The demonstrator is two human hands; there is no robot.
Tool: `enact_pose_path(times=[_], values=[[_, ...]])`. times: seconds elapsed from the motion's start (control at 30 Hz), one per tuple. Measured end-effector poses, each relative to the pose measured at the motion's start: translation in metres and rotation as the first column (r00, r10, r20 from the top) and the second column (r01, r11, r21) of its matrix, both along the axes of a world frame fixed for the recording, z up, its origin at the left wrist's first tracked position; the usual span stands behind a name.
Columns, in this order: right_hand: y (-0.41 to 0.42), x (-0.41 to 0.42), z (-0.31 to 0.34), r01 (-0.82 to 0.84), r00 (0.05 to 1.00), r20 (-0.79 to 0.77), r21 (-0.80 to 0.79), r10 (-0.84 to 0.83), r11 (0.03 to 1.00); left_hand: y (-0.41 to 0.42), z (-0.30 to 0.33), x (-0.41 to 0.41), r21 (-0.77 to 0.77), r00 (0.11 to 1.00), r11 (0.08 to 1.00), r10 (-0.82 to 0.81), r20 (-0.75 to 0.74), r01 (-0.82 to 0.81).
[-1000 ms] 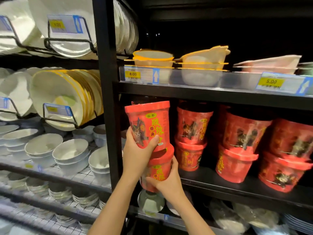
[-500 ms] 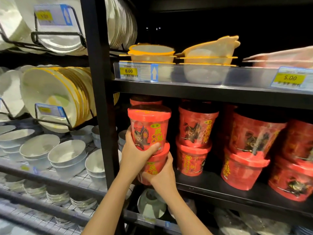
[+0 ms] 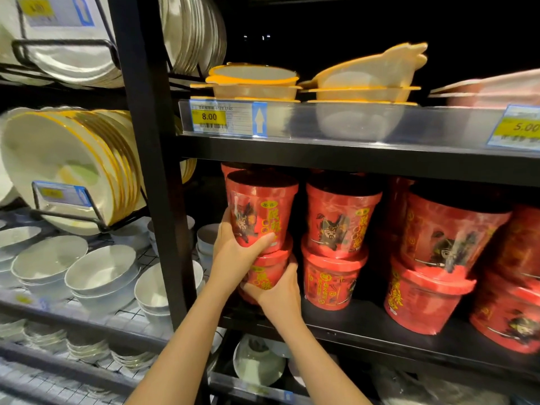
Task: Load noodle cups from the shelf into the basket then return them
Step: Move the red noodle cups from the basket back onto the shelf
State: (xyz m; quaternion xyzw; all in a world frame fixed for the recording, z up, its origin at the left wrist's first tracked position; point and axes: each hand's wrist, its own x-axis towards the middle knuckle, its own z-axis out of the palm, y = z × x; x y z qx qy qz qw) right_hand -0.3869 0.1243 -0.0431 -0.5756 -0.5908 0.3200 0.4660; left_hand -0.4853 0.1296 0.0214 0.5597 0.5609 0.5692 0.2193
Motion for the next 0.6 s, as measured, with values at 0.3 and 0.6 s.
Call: enact_pose_path(times=[0.3,0.6], values=[[0.0047,0.0005,-0.0003,0.014,0.999,0.039,-0.016,-0.013,1.0,-0.0009,-0.0022,0.0097,0.028,0.999,1.0,0.008,0.052,-0.009],[0.0043,-0.0015,-0.0011,0.015,0.997,0.08,-0.004,-0.015,1.0,0.0019,-0.0039,0.0021,-0.006,0.997,1.0,0.018,0.075,-0.017]])
